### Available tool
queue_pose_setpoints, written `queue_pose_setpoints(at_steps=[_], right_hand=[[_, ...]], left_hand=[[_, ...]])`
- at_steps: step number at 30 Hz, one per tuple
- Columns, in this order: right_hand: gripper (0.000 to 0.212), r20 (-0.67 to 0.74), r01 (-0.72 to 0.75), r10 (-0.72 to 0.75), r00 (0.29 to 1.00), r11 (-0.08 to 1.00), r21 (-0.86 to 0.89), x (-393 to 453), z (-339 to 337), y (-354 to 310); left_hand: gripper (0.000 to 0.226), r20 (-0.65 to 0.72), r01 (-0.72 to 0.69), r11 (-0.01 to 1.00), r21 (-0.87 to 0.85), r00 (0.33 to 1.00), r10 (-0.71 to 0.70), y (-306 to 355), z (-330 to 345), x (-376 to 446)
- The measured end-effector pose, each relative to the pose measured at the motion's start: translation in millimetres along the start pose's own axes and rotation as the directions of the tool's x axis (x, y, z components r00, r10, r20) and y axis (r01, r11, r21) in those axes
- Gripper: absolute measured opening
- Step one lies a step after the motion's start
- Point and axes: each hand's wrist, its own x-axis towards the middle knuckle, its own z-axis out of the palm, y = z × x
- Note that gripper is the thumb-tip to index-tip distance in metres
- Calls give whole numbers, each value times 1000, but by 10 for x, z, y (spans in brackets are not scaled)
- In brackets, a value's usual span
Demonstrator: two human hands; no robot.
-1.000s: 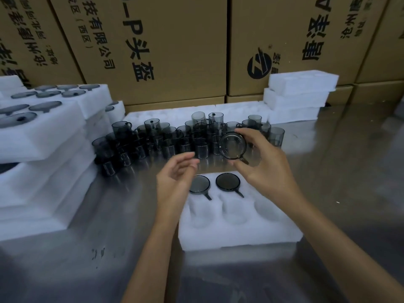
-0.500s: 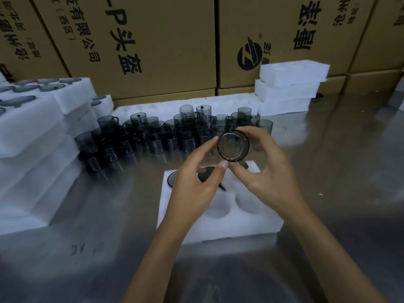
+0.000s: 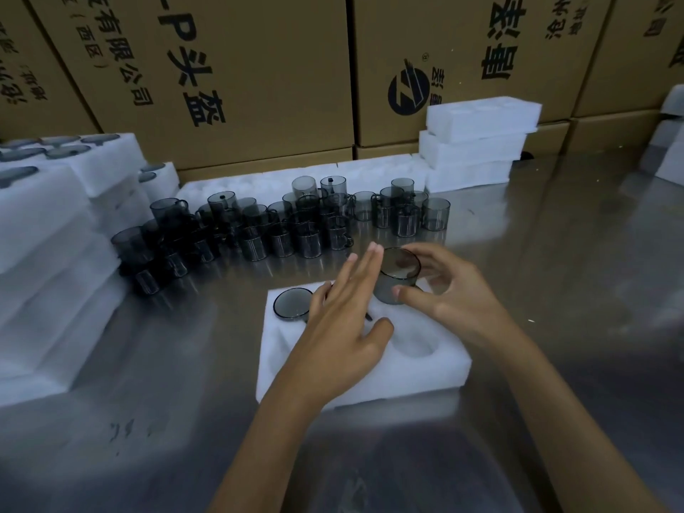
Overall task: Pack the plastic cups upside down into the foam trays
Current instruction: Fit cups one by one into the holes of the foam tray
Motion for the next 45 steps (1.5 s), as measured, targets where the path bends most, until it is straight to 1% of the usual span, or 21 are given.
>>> queue_pose_setpoints(at_steps=[2, 6, 9, 11, 13, 15, 17, 19, 23, 27, 32, 37, 40, 45], right_hand=[[49, -9, 4, -4, 1000, 1000, -21, 6, -5, 22], [49, 10, 6, -5, 1000, 993, -120, 13, -27, 56], [47, 14, -20, 22, 1000, 992, -128, 23, -24, 86], [45, 46, -20, 27, 999, 991, -130, 21, -39, 85], [43, 103, -35, 44, 994, 995, -89, 12, -84, 84], [35, 144, -96, 90, 985, 995, 35, 8, -135, 110], [26, 124, -176, 158, 980, 973, 149, 13, -157, 147], [23, 94, -214, 199, 976, 955, 207, 23, -123, 178], [15, -2, -161, 163, 987, 973, 164, 40, -5, 233], [14, -29, -167, 176, 984, 967, 191, 63, 14, 260], [18, -26, -208, 221, 975, 947, 244, 64, 19, 283], [24, -6, -226, 231, 973, 958, 175, 41, 24, 313], [23, 33, -268, 267, 963, 936, 230, 18, -2, 307], [23, 47, -266, 263, 964, 928, 260, 30, -12, 282]], left_hand=[[76, 18, 1, 1000, 29, 1000, -1, 10, 6, -1], [69, 55, 30, 996, 83, 998, -35, -2, 24, 9], [65, 54, 20, 994, 105, 998, -26, 2, 29, 12], [62, 56, 1, 992, 128, 998, -8, 8, 37, 11], [59, 61, -3, 991, 135, 998, -5, 2, 43, 17], [57, 60, 10, 993, 120, 998, -17, -12, 47, 24], [56, 60, 25, 994, 110, 998, -32, -22, 53, 31], [55, 62, 37, 994, 103, 997, -44, -23, 58, 35], [54, 76, 51, 995, 84, 995, -57, -23, 56, 35], [54, 92, 50, 993, 109, 994, -60, -18, 63, 38], [60, 87, 65, 980, 186, 993, -82, -19, 86, 57], [54, 71, 50, 953, 297, 995, -75, -14, 104, 39], [52, 75, 72, 950, 303, 992, -99, 1, 105, 41], [52, 99, 72, 953, 294, 989, -106, 7, 90, 62]])
